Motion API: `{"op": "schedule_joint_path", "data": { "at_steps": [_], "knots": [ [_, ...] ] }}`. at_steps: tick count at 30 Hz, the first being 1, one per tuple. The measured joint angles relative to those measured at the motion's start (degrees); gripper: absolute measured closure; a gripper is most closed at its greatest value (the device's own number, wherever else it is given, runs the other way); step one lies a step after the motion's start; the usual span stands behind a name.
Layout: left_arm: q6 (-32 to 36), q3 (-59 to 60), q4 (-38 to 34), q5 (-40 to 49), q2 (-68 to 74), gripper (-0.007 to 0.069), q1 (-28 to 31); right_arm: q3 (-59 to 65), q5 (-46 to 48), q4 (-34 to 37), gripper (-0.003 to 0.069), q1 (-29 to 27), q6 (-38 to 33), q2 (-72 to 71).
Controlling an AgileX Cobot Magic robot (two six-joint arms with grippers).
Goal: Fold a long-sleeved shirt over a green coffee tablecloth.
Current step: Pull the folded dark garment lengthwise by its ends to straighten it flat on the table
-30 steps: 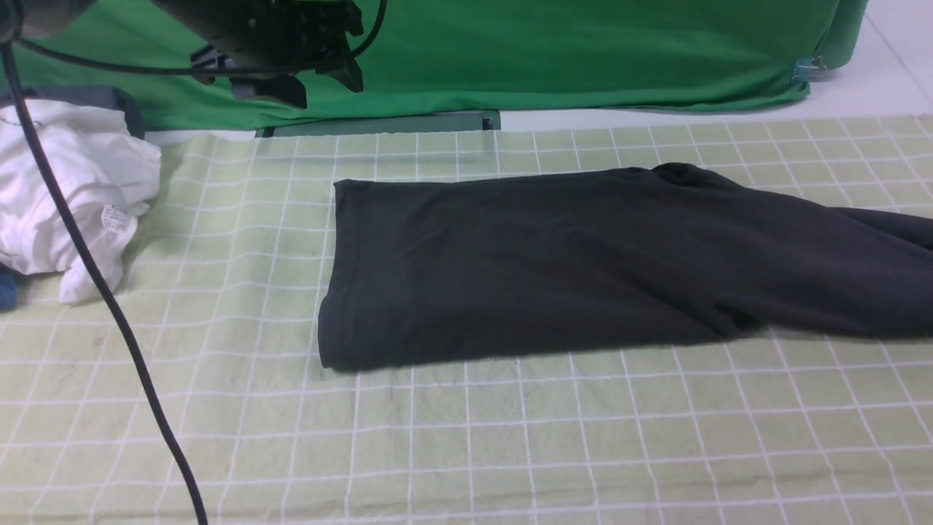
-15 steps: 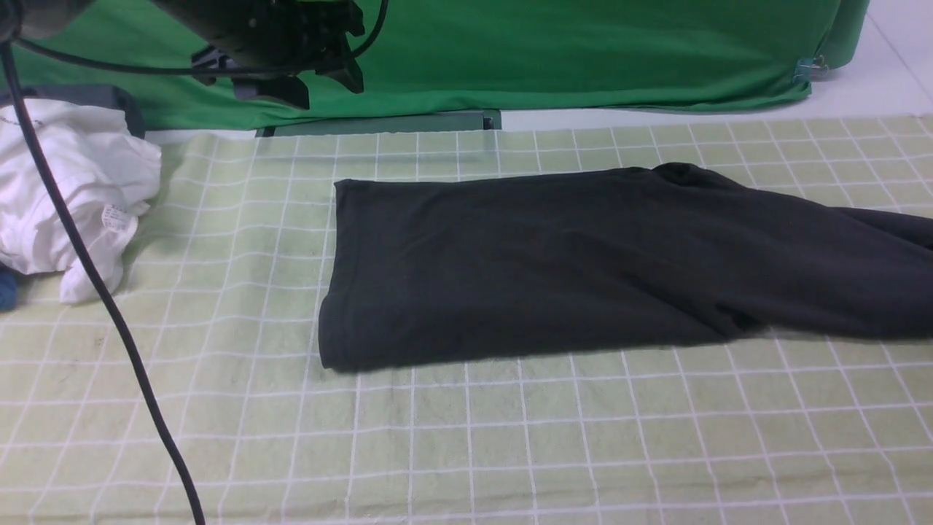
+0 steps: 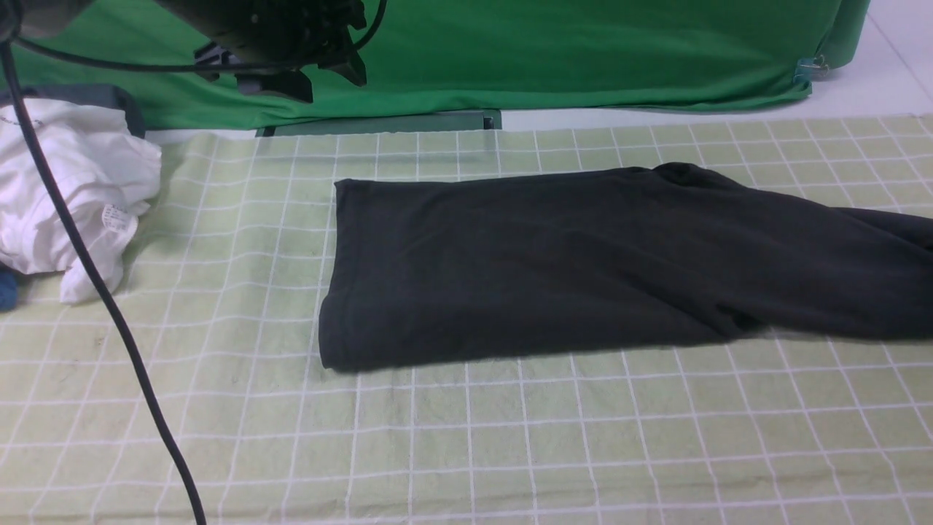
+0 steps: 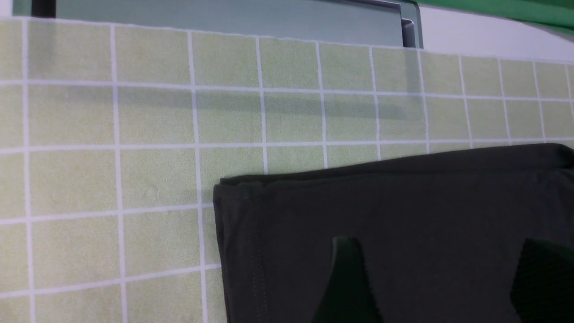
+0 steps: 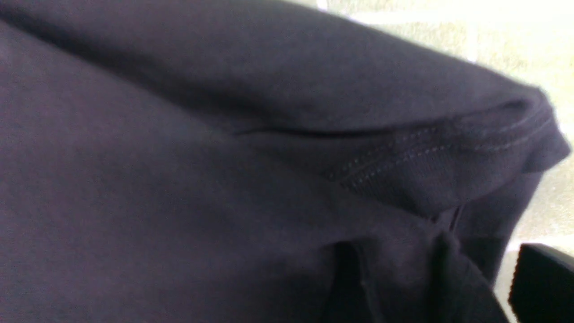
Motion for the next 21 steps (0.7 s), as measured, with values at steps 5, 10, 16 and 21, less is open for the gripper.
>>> {"op": "schedule_joint_path", "data": {
  "at_steps": [5, 10, 16, 21],
  "knots": [
    [0.0, 0.0, -0.3, 0.0, 0.0, 0.0152, 0.0, -0.2, 1.5, -2.5, 0.0209, 0.0, 2.0, 1.4],
    [0.0, 0.0, -0.3, 0.0, 0.0, 0.0152, 0.0, -0.4, 1.7, -3.1, 0.0209, 0.1, 2.9, 1.4],
    [0.0, 0.0, -0.3, 0.0, 0.0, 0.0152, 0.0, -3.8, 7.0, -4.2, 0.0286, 0.1, 2.9, 2.6],
    [-0.1, 0.0, -0.3, 0.0, 0.0, 0.0152, 0.0, -8.1, 13.1, -5.0, 0.0374, 0.1, 2.9, 3.0]
  ]
}}
